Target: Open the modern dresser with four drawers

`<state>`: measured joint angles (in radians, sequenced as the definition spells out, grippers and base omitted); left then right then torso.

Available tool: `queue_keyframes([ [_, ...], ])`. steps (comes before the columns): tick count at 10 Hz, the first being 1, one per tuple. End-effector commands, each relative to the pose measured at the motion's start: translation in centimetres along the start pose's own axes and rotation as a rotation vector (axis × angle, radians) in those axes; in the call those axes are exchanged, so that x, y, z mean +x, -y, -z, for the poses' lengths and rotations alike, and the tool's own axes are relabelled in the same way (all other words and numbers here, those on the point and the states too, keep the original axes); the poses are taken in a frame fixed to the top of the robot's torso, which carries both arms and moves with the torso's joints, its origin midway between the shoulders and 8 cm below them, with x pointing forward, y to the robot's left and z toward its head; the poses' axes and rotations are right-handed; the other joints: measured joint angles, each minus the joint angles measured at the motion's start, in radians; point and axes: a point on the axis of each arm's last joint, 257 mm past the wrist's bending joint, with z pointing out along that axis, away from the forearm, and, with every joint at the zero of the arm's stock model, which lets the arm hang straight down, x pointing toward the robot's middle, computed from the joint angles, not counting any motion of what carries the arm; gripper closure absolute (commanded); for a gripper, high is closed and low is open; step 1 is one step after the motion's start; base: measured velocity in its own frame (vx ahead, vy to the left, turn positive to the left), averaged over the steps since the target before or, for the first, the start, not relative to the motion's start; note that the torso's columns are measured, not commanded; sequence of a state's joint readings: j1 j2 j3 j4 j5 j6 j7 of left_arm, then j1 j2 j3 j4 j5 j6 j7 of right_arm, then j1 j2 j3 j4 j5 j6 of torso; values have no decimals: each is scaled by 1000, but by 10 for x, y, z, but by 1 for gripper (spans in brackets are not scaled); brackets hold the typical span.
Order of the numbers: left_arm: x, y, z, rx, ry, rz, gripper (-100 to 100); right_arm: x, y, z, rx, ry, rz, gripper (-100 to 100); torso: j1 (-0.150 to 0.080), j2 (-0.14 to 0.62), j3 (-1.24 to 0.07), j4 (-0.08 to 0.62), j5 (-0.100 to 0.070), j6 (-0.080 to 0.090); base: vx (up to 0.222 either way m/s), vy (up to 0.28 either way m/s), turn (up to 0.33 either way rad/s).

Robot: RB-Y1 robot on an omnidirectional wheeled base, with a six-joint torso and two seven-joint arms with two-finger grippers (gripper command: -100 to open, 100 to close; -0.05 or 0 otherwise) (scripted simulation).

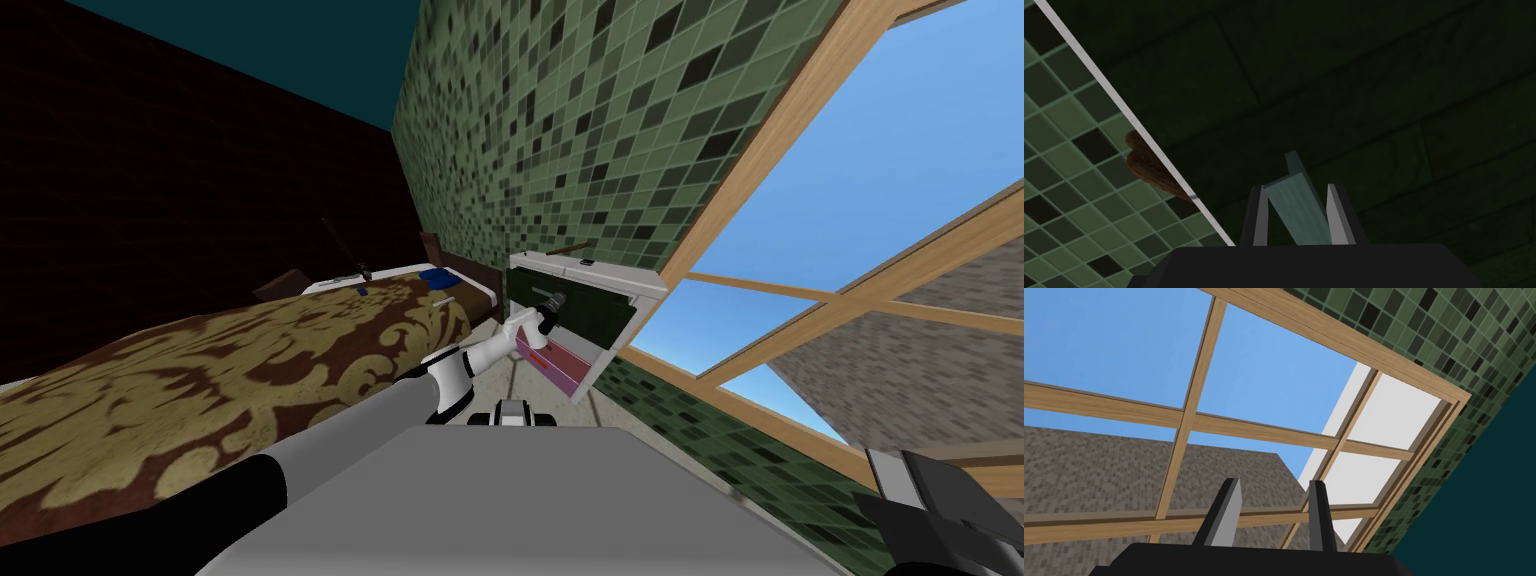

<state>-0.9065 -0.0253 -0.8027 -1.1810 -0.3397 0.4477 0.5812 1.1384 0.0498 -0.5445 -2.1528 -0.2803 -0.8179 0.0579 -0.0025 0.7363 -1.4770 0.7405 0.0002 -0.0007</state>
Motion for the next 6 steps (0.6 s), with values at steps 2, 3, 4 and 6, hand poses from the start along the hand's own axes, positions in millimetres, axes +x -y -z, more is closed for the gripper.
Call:
queue_keyframes([
  [2,5,6,1,8,-9,-3,100,0,0,0,0,0,0,0,6,5,3,-2,0,0,-129,134,31],
  [3,6,7,2,10,-10,-3,100,0,0,0,0,0,0,0,7,4,3,-2,1,0,-114,142,7],
  [4,10,20,0,9,-11,1,-100,0,0,0,0,0,0,0,6,2,2,-1,1,-1,-37,80,-17],
  [6,11,27,0,9,-10,1,-100,0,0,0,0,0,0,0,-2,-5,-3,-4,-1,0,31,16,-3],
])
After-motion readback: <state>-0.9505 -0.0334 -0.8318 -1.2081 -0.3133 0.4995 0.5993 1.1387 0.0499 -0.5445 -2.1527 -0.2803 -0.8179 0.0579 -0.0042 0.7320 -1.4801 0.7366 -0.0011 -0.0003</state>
